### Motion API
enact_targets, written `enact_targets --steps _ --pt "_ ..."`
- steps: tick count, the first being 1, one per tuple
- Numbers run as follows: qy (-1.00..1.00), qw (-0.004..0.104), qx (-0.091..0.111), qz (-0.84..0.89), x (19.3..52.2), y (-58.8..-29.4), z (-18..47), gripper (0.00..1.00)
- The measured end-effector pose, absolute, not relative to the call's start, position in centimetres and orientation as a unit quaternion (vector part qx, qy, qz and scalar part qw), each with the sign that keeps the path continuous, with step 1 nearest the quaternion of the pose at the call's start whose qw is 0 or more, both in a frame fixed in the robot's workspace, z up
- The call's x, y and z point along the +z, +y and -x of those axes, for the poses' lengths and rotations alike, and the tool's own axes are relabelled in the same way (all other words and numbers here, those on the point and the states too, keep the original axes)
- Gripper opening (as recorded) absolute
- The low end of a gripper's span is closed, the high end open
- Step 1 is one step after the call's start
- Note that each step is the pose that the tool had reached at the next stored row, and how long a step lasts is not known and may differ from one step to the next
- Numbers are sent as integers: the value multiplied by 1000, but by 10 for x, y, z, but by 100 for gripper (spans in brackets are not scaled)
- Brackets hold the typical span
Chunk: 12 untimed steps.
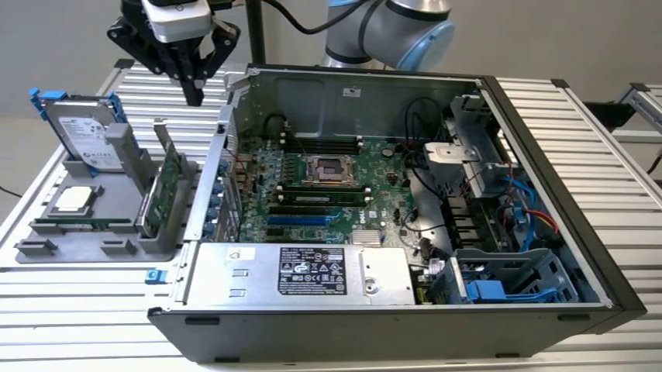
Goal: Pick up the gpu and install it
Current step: 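Reach for the gpu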
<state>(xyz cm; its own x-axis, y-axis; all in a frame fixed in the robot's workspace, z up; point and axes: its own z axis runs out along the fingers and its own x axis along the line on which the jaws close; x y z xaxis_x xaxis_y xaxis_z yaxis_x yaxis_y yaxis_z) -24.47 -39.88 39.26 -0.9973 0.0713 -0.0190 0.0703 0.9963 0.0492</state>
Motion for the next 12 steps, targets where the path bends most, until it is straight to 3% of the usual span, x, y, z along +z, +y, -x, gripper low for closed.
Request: enact_targets --steps 12 --pt "999 10 24 -35 393 -399 260 0"
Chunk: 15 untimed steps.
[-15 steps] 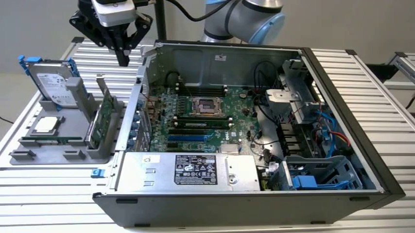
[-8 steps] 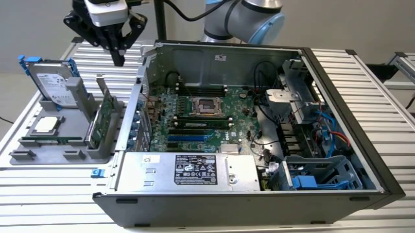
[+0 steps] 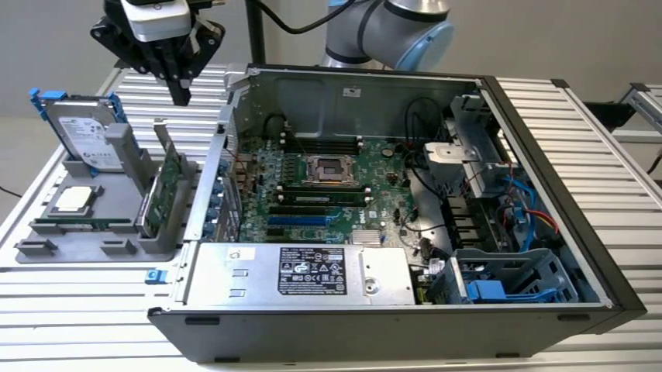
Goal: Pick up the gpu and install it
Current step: 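Reach for the gpu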
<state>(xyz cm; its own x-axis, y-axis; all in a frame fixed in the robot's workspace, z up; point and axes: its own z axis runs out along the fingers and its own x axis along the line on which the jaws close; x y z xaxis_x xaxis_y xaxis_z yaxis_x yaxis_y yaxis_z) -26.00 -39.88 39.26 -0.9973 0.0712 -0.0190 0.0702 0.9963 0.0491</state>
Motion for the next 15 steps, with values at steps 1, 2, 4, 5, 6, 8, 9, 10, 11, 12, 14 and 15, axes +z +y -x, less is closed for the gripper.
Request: enact_targets --steps 1,2,4,5,6,8,9,10,11,12,14,15 --pt "999 10 24 -35 393 -399 261 0" --pt "999 10 24 -35 393 -399 263 0" --pt "999 10 24 -35 393 -399 265 0" --pt "999 10 24 -35 393 -399 266 0" --pt "999 10 24 -35 393 -399 267 0" --pt "999 10 24 -35 393 -399 270 0" --pt "999 10 24 -35 393 -399 271 0" --pt "999 10 24 -35 393 -399 272 0" --pt "999 10 24 -35 393 -399 273 0" --pt "999 10 24 -35 393 -399 274 0" --pt "999 10 24 -35 393 -399 276 0" --pt "999 10 24 -35 393 -399 278 0"
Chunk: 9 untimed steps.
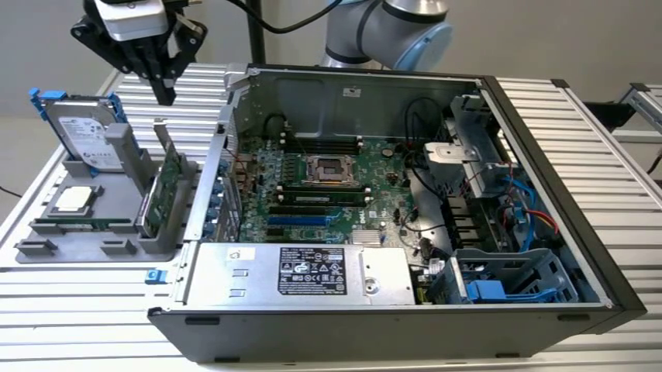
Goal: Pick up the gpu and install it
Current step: 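Reach for the gpu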
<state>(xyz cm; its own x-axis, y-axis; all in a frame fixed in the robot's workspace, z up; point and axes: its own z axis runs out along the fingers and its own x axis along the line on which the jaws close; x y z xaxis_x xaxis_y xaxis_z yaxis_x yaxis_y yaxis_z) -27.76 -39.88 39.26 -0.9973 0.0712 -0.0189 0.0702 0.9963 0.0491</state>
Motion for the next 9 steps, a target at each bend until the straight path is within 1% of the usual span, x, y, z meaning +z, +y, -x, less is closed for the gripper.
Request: enact_targets --steps 9 --pt "999 10 24 -35 393 -399 288 0"
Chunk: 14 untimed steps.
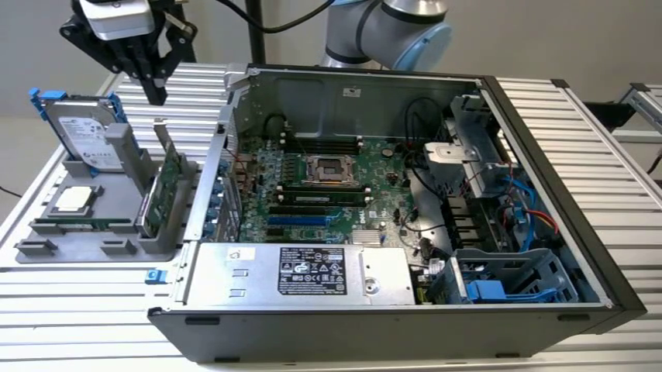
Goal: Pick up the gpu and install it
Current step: 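Reach for the gpu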
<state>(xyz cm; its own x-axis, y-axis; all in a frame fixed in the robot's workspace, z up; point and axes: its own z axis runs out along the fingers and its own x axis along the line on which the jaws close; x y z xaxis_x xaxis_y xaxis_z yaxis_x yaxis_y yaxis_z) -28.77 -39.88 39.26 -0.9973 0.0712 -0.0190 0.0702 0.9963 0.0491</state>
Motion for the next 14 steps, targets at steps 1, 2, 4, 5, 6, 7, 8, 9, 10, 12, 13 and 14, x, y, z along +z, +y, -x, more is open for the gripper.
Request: enact_targets --steps 1,2,4,5,6,7,8,9,10,12,13,14 --pt "999 10 24 -35 393 -399 289 0" --pt "999 10 24 -35 393 -399 290 0" --pt "999 10 24 -35 393 -399 292 0" --pt "999 10 24 -35 393 -399 293 0" --pt "999 10 24 -35 393 -399 294 0" --pt "999 10 24 -35 393 -399 295 0" --pt "999 10 24 -35 393 -399 297 0" --pt "999 10 24 -35 393 -399 298 0" --pt "999 10 24 -35 393 -399 299 0" --pt "999 10 24 -35 393 -399 301 0" --pt "999 10 24 -35 393 -399 302 0" --pt "999 10 24 -35 393 -399 303 0"
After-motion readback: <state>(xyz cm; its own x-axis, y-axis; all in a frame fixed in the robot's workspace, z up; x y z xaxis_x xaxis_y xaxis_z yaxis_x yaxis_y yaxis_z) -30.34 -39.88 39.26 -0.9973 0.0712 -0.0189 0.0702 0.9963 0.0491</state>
